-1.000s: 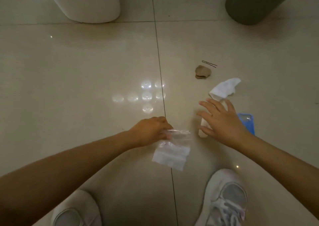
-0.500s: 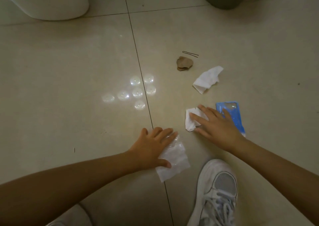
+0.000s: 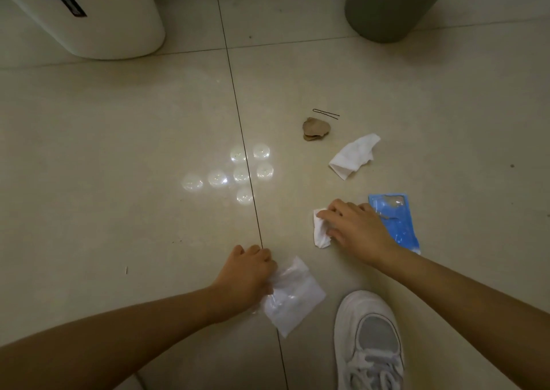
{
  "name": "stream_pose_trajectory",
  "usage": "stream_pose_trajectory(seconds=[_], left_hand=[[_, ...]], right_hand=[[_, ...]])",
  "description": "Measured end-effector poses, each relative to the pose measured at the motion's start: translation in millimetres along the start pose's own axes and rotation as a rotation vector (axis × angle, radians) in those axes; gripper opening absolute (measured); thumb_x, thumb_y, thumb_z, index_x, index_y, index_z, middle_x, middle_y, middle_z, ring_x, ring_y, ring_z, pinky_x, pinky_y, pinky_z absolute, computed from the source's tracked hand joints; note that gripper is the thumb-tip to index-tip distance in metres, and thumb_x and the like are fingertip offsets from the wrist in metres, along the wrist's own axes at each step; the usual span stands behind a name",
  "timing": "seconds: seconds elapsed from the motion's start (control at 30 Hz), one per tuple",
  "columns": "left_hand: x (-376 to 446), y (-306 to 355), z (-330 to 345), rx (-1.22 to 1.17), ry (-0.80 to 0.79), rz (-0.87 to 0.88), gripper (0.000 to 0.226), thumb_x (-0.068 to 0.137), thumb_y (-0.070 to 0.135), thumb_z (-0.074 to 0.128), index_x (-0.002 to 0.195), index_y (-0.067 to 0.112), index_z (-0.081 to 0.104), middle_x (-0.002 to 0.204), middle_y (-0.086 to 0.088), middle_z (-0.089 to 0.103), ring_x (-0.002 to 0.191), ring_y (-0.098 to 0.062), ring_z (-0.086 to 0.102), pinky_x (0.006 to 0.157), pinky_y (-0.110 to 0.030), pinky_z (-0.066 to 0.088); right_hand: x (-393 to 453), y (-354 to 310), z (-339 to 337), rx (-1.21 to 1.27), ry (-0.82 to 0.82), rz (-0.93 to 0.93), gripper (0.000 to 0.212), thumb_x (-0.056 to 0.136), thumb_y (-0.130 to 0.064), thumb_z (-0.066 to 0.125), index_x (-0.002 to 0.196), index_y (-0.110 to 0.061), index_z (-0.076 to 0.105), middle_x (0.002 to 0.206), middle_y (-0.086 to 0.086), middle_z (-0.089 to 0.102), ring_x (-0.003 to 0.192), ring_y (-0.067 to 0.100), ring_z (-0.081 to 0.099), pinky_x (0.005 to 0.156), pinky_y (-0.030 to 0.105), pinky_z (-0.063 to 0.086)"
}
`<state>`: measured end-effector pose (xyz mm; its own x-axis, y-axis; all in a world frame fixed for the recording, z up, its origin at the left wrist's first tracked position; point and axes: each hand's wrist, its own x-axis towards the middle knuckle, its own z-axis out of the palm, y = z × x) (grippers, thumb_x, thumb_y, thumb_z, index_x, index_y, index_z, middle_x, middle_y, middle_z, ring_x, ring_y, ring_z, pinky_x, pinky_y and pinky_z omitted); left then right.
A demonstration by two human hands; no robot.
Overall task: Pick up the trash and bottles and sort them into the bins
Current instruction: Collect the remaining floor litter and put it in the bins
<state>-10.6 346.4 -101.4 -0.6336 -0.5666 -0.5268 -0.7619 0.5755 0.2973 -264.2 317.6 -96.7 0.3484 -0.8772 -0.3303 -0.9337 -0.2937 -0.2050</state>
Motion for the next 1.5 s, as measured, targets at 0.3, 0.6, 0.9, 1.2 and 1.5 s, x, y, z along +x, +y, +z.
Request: stream_pose_trajectory(seconds=[0.3, 0.6, 0.9, 1.2, 1.5], left_hand=[[33, -6, -26, -0.013, 0.145, -0.121, 0.027, 0.095, 0.038, 0.043, 0.109, 0.018, 0.053, 0.116, 0.002, 0.053, 0.11, -0.021, 0.047, 0.083, -0.033, 0.034], [92, 2, -85, -0.992, 0.232, -0.349, 0.028, 0.076, 0.025, 0.076, 0.099, 0.014, 0.062, 0.096, -0.002, 0.066, 0.09, -0.017, 0.063, 0.082, -0.035, 0.053], [159, 31, -132, -1.141, 0.082, -0.156, 0.031, 0.081, 0.015, 0.073, 0.111, 0.013, 0.062, 0.106, -0.002, 0.065, 0.088, -0.006, 0.061, 0.072, -0.01, 0.05], [225, 26, -138, -0.44, 0.3, -0.267, 0.038, 0.078, 0.033, 0.072, 0.11, 0.014, 0.063, 0.107, -0.004, 0.044, 0.1, -0.018, 0.037, 0.081, -0.027, 0.035], [219, 35, -127, -0.433, 0.217, -0.353, 0.04, 0.074, 0.029, 0.072, 0.109, 0.02, 0.057, 0.096, 0.004, 0.063, 0.089, -0.019, 0.058, 0.083, -0.033, 0.046]], right_hand=[[-9, 22, -10, 0.106, 0.224, 0.052, 0.011, 0.076, -0.015, 0.065, 0.085, -0.018, 0.071, 0.079, 0.0, 0.064, 0.066, 0.025, 0.063, 0.065, 0.037, 0.039], [-41, 86, -25, 0.523, 0.341, 0.557, 0.012, 0.082, -0.017, 0.071, 0.092, -0.022, 0.07, 0.1, -0.004, 0.068, 0.08, 0.016, 0.061, 0.073, 0.034, 0.049], [-47, 108, -8, 0.594, 0.223, 0.761, 0.077, 0.069, -0.049, 0.078, 0.133, -0.021, 0.044, 0.133, 0.002, 0.045, 0.11, 0.021, 0.054, 0.077, 0.032, 0.042], [-38, 98, 0, 0.39, 0.045, 0.692, 0.095, 0.056, -0.058, 0.082, 0.133, -0.023, 0.038, 0.126, 0.004, 0.042, 0.11, 0.023, 0.05, 0.084, 0.04, 0.048], [-31, 111, 4, 0.69, 0.165, 0.625, 0.07, 0.056, -0.039, 0.089, 0.113, -0.021, 0.052, 0.11, -0.002, 0.052, 0.103, 0.018, 0.053, 0.083, 0.033, 0.047]])
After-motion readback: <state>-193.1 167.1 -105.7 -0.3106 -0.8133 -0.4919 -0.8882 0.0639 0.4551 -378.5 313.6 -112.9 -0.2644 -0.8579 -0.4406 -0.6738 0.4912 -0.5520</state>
